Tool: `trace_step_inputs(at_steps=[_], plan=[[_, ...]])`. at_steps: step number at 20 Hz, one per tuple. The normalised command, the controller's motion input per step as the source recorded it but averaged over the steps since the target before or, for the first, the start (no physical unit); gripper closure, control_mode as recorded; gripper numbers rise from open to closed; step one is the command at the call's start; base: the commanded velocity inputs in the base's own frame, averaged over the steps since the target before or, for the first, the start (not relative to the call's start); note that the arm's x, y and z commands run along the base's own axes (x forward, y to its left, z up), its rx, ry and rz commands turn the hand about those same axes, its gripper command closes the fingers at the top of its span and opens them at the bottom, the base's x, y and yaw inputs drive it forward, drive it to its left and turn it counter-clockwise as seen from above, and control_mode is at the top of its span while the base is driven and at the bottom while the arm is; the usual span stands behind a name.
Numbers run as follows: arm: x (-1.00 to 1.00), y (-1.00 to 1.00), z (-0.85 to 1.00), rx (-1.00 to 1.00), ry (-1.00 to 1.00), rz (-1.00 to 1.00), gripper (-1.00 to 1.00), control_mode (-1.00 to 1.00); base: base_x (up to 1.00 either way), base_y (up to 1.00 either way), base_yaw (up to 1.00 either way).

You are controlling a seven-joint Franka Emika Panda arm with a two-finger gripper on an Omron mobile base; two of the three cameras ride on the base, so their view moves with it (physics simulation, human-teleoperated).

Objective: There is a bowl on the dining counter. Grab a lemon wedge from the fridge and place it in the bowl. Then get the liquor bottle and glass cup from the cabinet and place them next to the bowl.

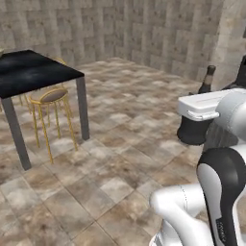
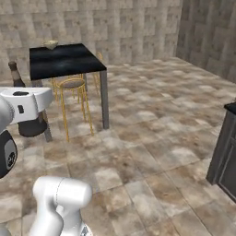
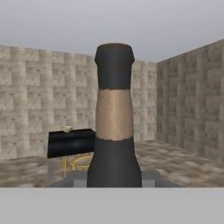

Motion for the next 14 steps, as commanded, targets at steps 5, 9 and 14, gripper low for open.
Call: trace_step_inputs(at_steps=[5, 9, 14], plan=[[0.00, 0.00, 0.00, 0.00, 0.00, 0.00, 1.00, 1.00, 0.75, 0.84, 0.19], [0.00, 0.00, 0.00, 0.00, 0.00, 0.00, 1.00, 1.00, 0.94, 0.95, 0.06], [0.00, 0.00, 0.00, 0.00, 0.00, 0.00, 1.00, 1.00, 0.82, 1.00, -0.01]])
